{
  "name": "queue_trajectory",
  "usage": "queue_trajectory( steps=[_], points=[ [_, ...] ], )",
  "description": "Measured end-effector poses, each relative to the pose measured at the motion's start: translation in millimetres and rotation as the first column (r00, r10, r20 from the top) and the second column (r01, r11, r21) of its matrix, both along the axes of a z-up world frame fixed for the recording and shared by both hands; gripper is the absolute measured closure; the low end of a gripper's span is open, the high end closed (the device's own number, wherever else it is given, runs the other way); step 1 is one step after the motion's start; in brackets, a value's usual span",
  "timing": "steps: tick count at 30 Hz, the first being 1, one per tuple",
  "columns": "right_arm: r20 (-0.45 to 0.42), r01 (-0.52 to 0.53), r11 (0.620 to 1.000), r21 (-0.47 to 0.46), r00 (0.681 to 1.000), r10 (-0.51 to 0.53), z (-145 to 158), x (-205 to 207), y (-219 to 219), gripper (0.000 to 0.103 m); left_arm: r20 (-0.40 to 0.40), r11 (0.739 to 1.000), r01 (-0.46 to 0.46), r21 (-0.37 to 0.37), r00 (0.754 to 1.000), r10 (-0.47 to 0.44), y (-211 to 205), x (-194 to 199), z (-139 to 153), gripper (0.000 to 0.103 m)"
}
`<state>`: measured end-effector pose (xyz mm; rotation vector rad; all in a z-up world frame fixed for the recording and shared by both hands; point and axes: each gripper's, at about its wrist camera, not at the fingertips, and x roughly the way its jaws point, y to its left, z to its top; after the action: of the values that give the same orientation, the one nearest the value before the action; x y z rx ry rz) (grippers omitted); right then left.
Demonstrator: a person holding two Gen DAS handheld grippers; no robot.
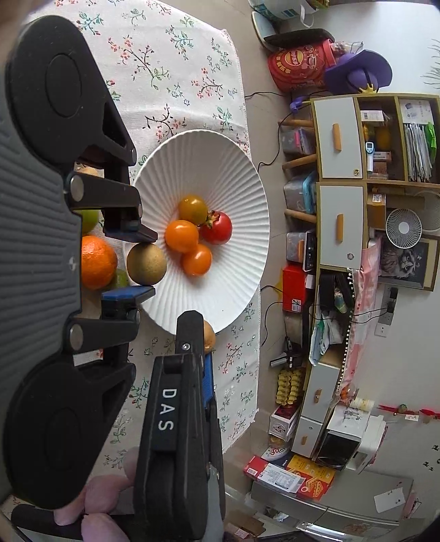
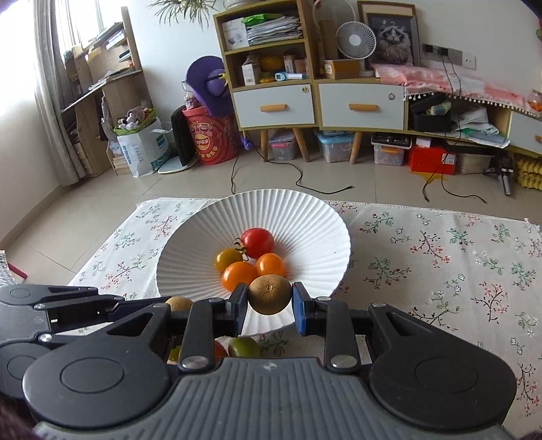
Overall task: Organize fruits
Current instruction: 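Carry both held tan fruits up over the white bowl and lower them, then open both grippers to drop the tan fruits into the bowl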
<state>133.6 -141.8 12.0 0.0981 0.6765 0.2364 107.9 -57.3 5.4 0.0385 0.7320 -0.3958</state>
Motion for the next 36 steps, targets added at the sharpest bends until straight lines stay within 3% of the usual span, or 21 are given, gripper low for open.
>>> queue_trajectory(
  steps=[20,36],
  points=[
    [-0.071,0.021,1.0,0.0,0.997,-0.021,-20.7,29.9,2.5,0.078,-0.026,0.996,-0.081,0.03,0.996,0.082,-8.3,23.4,-17.4,0.085],
    [-0.071,-0.009,1.0,0.008,0.997,0.01,-18.0,27.7,5.8,0.073,-0.027,0.999,-0.048,0.023,0.998,0.049,-6.1,23.7,-15.1,0.079]
  ],
)
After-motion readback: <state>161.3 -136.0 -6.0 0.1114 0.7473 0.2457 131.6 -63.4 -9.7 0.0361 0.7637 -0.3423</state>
